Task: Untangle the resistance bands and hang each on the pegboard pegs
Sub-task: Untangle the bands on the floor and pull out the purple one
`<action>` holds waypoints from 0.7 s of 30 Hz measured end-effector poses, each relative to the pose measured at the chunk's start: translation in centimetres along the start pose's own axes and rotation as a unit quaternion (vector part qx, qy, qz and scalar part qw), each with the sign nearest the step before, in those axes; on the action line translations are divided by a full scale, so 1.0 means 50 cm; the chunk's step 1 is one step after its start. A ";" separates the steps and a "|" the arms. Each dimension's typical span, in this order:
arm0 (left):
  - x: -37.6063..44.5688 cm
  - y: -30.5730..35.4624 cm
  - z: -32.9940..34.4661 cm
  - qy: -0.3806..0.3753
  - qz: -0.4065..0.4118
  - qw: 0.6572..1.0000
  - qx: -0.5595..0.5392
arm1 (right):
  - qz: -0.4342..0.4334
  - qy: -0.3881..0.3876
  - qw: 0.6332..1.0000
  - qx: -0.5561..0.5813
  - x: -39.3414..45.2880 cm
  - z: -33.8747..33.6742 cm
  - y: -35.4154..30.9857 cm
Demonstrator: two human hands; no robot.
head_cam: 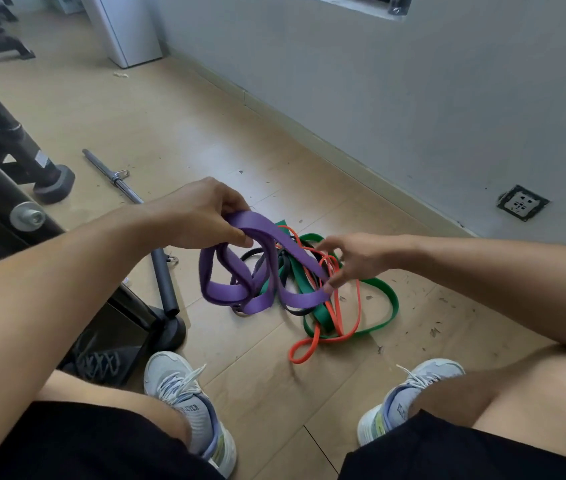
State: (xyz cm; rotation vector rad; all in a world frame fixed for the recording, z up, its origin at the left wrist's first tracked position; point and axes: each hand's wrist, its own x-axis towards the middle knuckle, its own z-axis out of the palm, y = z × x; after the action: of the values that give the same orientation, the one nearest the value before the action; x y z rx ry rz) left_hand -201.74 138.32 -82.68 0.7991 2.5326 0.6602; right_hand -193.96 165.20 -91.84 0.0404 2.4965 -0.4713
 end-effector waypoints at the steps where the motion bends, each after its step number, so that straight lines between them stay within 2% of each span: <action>1: 0.001 0.004 0.004 0.000 0.006 1.000 -0.001 | -0.036 0.018 0.998 0.043 -0.005 -0.004 -0.019; 4: 0.006 0.014 0.016 -0.004 0.027 1.000 0.006 | -0.126 0.062 0.979 0.147 -0.013 -0.013 -0.076; 7: 0.007 0.020 0.022 -0.006 0.037 0.999 0.014 | -0.161 0.081 0.967 0.180 -0.007 -0.009 -0.104; 14: 0.000 0.022 0.018 0.003 0.036 0.999 -0.014 | -0.174 0.117 0.935 0.285 -0.011 -0.003 -0.093; 21: 0.008 0.020 0.015 0.021 0.019 0.999 -0.030 | -0.179 0.181 0.919 0.301 -0.047 -0.041 -0.094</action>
State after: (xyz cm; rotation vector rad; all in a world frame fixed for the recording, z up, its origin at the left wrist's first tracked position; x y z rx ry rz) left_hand -201.24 139.55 -82.83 0.8236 2.5274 0.7692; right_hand -193.80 161.68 -87.43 -0.0995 2.6114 -1.4951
